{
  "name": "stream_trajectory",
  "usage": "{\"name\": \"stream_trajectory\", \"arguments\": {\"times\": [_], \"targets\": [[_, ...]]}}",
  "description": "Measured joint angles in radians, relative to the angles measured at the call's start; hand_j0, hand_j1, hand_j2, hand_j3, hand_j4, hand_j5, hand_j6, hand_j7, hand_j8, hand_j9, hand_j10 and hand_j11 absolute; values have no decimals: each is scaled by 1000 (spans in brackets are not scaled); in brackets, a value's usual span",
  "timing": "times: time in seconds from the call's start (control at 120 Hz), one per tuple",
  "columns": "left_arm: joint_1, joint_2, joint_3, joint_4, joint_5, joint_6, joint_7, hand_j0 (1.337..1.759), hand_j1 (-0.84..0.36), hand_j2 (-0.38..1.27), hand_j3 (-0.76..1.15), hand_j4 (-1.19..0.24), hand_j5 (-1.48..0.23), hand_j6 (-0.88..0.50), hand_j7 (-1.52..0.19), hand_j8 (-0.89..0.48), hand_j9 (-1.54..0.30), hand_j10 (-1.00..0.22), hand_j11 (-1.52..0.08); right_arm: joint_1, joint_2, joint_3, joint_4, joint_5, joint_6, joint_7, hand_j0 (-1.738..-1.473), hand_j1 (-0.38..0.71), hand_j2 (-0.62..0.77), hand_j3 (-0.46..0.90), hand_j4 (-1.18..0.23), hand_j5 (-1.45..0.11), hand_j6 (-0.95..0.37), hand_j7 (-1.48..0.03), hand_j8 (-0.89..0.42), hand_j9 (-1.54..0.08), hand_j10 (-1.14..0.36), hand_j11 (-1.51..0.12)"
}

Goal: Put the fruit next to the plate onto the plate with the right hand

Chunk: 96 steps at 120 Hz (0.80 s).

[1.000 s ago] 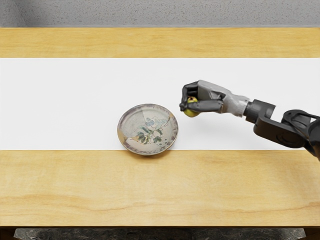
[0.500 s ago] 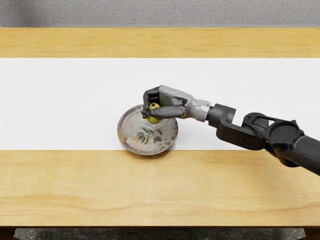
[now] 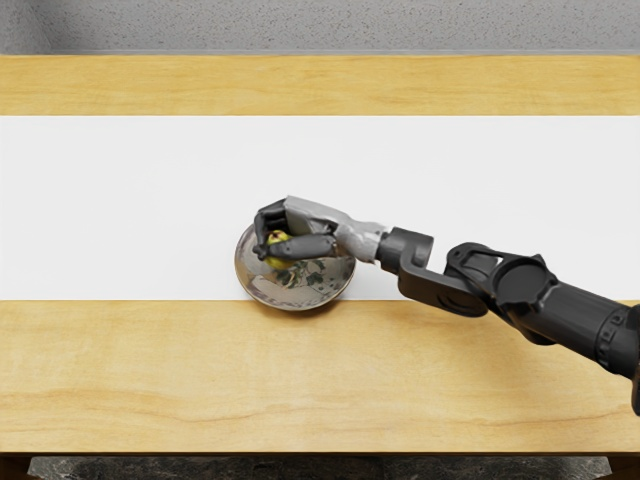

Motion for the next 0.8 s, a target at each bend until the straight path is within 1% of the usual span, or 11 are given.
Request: {"name": "stream_trajectory", "arguments": {"times": [0.117, 0.192, 0.242, 0.358, 0.467, 0.642, 0.8], "targets": [[0, 0, 0, 0, 0, 0, 0, 1658, 325, 4, 0, -21, -26, -21, -26, -21, -26, -21, -26, 0, 2, -10, -4, -8, -2, 0, -1640, 551, -73, 0, -860, -1148, -866, -1128, -726, -1157, -519, -1191], [0, 0, 0, 0, 0, 0, 0, 1658, 325, 4, 0, -21, -26, -21, -26, -21, -26, -21, -26, 0, 2, -13, -4, -11, 0, 1, -1643, 546, -22, 0, -891, -1120, -841, -1096, -728, -1131, -531, -1165], [0, 0, 0, 0, 0, 0, 0, 1658, 325, 4, 0, -21, -26, -21, -26, -21, -26, -21, -26, 0, 1, -14, -5, -12, 1, 1, -1645, 534, -16, 0, -895, -1086, -814, -1061, -721, -1098, -538, -1136], [0, 0, 0, 0, 0, 0, 0, 1658, 325, 4, 0, -21, -26, -21, -26, -21, -26, -21, -26, 0, 0, -13, -4, -10, 4, 0, -1650, 461, -71, 0, -789, -984, -744, -968, -689, -992, -577, -1021], [0, 0, 0, 0, 0, 0, 0, 1658, 325, 4, 0, -21, -26, -21, -26, -21, -26, -21, -26, 1, -1, -11, -4, -8, 7, 0, -1653, 426, -91, 0, -714, -903, -687, -894, -655, -908, -589, -925], [0, 0, 0, 0, 0, 0, 0, 1658, 325, 4, 0, -21, -27, -21, -26, -21, -26, -21, -26, 4, -3, -10, -1, -3, 12, -1, -1656, 359, -101, 0, -620, -795, -609, -791, -595, -797, -567, -804], [0, 0, 0, 0, 0, 0, 0, 1658, 325, 4, 0, -21, -27, -21, -27, -21, -26, -21, -26, 10, -13, -2, 1, 4, 53, -1, -1657, 298, -99, 0, -554, -715, -549, -712, -542, -715, -529, -719]]}}
